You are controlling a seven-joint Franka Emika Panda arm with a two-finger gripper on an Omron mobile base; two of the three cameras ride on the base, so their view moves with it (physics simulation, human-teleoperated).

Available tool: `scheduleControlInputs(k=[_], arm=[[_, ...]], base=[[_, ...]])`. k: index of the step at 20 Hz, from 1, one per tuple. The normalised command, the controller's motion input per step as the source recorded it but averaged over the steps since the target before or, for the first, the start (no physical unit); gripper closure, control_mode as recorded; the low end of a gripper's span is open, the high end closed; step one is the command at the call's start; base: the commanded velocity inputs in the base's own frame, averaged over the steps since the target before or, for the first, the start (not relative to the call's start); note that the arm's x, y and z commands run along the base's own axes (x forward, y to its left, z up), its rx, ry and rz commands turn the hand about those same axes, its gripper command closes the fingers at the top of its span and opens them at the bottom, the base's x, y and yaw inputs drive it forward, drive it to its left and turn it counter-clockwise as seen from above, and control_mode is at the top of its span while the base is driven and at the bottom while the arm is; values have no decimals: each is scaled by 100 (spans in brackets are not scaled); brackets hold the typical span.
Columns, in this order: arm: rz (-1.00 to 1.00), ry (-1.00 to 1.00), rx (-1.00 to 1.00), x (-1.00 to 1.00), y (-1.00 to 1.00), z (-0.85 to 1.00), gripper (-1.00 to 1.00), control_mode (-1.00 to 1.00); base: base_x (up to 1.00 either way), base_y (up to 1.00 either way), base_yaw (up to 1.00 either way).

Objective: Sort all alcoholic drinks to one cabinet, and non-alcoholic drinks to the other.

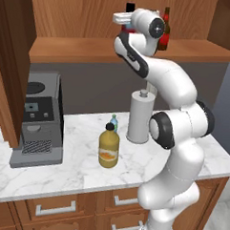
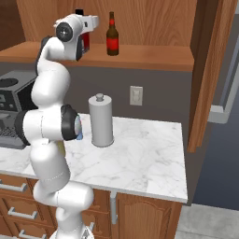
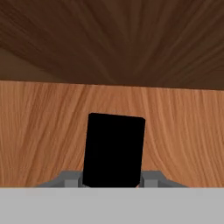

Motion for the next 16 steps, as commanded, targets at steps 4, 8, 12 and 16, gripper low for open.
scheduleControlInputs(k=[4,8,12,16], arm=[[-9,10,-1,47,8,0,100,-100],[-9,12,-2,34,5,-1,100,-100],[-6,9,0,18,1,-15,100,-100],[-4,8,-1,0,0,-24,-100,-100]], base=[[0,0,0],[0,0,0],[0,0,0],[0,0,0]])
